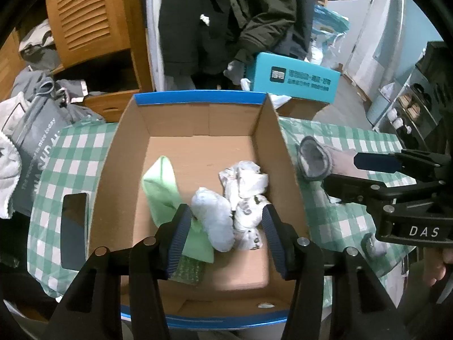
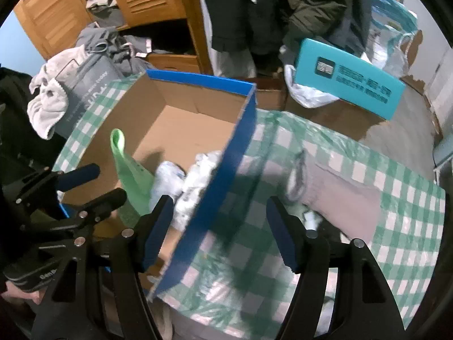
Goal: Organize soft objects
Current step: 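Lower both grippers into the box and open them to release the items, then withdraw both grippers from the box back over the table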
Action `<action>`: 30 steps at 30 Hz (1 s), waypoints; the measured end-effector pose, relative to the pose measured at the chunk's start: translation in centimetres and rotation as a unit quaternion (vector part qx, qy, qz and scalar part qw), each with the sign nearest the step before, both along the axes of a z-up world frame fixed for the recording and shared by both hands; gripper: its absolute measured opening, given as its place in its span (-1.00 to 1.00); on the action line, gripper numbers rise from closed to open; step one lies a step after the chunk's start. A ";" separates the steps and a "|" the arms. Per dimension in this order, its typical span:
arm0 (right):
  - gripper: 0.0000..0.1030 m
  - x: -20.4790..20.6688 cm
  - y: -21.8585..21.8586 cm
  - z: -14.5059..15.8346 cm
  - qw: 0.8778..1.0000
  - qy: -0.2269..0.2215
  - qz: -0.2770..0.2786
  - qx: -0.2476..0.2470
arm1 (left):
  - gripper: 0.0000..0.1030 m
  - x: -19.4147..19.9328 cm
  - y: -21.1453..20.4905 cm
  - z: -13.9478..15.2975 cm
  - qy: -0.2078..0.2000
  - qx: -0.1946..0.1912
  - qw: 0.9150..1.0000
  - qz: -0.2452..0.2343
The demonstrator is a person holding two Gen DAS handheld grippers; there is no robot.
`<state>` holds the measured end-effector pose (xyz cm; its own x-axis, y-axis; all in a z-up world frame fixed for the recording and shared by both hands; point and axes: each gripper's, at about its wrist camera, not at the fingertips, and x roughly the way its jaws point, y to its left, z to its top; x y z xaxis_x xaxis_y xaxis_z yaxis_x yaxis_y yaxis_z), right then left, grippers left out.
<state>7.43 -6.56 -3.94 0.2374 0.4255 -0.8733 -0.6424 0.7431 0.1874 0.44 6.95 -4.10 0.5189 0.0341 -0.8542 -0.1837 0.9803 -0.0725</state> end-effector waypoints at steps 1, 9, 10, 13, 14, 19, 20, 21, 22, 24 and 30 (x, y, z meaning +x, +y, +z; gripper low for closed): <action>0.36 0.1 -0.4 -0.1 1.000 0.001 -0.002 -0.001 | 0.04 0.1 -0.3 0.0 0.001 0.001 1.000 -0.003; 0.37 0.4 -4.0 -0.6 1.000 0.006 -0.028 -0.003 | 0.07 0.7 -2.8 -0.1 0.007 0.008 1.000 -0.028; 0.37 0.4 -4.2 -0.7 1.000 0.006 -0.030 -0.003 | 0.08 0.7 -3.0 -0.1 0.007 0.007 0.999 -0.031; 0.37 0.3 -5.5 -0.8 0.999 0.008 -0.036 -0.002 | 0.09 0.8 -4.0 -0.1 0.009 0.008 0.999 -0.041; 0.37 0.3 -5.8 -0.8 0.999 0.008 -0.037 -0.003 | 0.09 0.9 -4.4 -0.1 0.009 0.010 0.999 -0.045; 0.40 0.1 -8.0 -1.1 0.999 0.007 -0.048 -0.007 | 0.09 1.2 -6.3 -0.2 0.013 0.019 0.998 -0.065; 0.40 0.1 -8.4 -1.2 0.999 0.008 -0.051 -0.007 | 0.09 1.3 -6.8 -0.3 0.015 0.020 0.997 -0.069; 0.40 0.1 -8.9 -1.3 0.998 0.010 -0.055 -0.007 | 0.10 1.4 -7.1 -0.4 0.016 0.021 0.997 -0.071; 0.40 0.1 -9.3 -1.4 0.998 0.011 -0.057 -0.006 | 0.10 1.5 -7.3 -0.4 0.018 0.021 0.997 -0.074; 0.40 0.1 -10.0 -1.5 0.998 0.012 -0.063 -0.005 | 0.10 1.6 -8.0 -0.6 0.021 0.019 0.996 -0.080; 0.40 0.0 -12.6 -1.9 0.997 0.015 -0.078 -0.003 | 0.10 2.1 -9.9 -1.0 0.032 0.016 0.995 -0.095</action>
